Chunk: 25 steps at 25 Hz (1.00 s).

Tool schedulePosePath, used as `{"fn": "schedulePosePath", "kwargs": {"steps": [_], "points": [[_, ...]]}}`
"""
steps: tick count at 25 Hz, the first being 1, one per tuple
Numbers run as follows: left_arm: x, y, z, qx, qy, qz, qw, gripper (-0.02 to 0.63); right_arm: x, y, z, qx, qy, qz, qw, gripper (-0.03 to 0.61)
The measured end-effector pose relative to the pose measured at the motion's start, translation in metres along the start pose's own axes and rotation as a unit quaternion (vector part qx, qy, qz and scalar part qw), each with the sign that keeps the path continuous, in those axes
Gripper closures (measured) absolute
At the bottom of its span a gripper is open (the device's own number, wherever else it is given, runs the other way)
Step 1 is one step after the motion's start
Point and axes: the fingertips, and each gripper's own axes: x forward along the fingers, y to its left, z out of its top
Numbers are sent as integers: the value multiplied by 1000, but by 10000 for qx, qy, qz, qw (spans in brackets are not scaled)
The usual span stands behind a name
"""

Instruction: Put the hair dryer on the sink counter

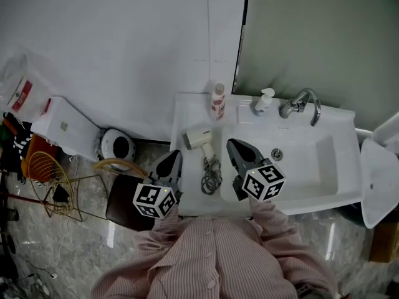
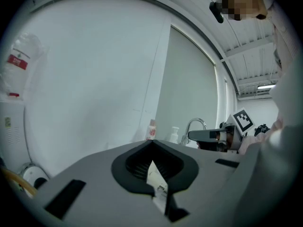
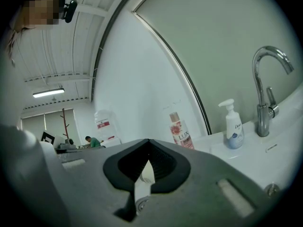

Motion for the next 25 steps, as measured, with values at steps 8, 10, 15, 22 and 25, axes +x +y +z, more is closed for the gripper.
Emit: {"fn": "schedulePosePath", "kwargs": {"steps": [8,10,15,22,25], "points": [[-7,7,3,61,-42,217,9997,617,-7,-7,6,-47,-106,-155,9998,574],[-9,8,3,92,-37,273,9996,617,-9,-8,7,-49,-121,-189,9997,574],[-15,14,5,91,-59,407,9991,617,-13,-11,7,-42,-149,-282,9995,574],[-18,15,1,84,-37,469,9989,617,-16,-15,4,-19,-153,-411,9990,574],[-18,15,1,80,-32,478,9988,617,-17,-17,5,-13,-168,-455,9988,574]]}}
